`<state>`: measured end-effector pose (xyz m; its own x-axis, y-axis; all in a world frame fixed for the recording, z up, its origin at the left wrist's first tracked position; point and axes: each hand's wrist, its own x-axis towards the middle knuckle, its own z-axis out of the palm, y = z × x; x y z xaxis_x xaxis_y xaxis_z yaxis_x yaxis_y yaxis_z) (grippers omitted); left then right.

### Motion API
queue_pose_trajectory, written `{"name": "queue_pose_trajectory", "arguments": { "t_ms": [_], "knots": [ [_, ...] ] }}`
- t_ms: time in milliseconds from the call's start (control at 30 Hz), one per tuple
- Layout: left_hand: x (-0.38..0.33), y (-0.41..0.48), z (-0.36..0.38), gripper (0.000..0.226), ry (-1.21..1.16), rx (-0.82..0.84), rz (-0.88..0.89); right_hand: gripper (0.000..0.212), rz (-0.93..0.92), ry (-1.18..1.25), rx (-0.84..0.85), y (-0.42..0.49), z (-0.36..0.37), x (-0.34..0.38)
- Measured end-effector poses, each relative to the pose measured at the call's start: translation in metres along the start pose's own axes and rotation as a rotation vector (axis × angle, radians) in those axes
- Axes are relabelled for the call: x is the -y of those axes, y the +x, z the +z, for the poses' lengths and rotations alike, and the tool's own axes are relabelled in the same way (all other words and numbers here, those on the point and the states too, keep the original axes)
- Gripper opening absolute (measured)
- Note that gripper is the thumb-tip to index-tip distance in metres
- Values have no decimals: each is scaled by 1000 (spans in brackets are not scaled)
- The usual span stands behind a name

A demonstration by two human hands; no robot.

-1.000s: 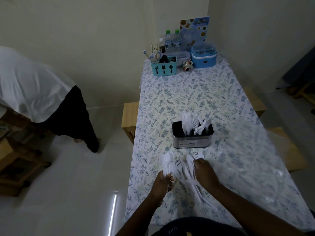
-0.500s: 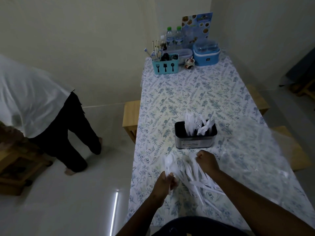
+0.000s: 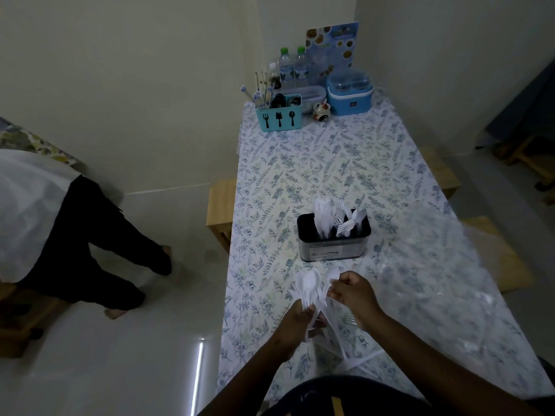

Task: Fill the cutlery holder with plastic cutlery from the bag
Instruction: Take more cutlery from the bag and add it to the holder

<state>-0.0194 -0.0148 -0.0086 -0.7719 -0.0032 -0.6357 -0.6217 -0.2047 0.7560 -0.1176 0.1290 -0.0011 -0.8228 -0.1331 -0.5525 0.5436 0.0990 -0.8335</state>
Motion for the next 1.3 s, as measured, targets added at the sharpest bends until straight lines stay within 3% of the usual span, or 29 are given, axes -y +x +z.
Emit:
{"name": "queue_pose_trajectory", "arguments": {
  "t_ms": [167,333,467,600,767,867,933,1000,1100,1200,1300],
  "knots": [
    [-1,-4,0,19,-21,22,-15,15,37,16,-17,-1,-3,-10],
    [0,-6,2,16,22,-68,0,14,82,-19,96,-1,-4,-15],
    [2,-3,-4,11,-13,-224,53,12,-28,-593,151,-1,-13,-29],
    [3,2,-10,12,-76,-323,60,39,-292,-1118,241,-7,-25,-50],
    [6,0,-15,13,-120,-369,68,70,-542,-1491,517,-17,-25,-70],
    [8,-2,-19,15,-132,-387,70,71,-526,-1546,603,-24,-17,-73],
    [8,-5,-21,14,-144,-381,80,68,-557,-1525,574,-25,-13,-71],
    [8,-8,-22,12,-151,-373,80,68,-592,-1480,423,-23,-11,-69],
    [9,-12,-22,14,-151,-353,87,78,-407,-1452,201,-15,-15,-67],
    [12,-11,-22,18,-159,-337,83,81,-254,-1453,196,-9,-24,-64],
    [12,-10,-20,16,-143,-269,93,69,-351,-1376,147,-11,-28,-59]
  ]
}}
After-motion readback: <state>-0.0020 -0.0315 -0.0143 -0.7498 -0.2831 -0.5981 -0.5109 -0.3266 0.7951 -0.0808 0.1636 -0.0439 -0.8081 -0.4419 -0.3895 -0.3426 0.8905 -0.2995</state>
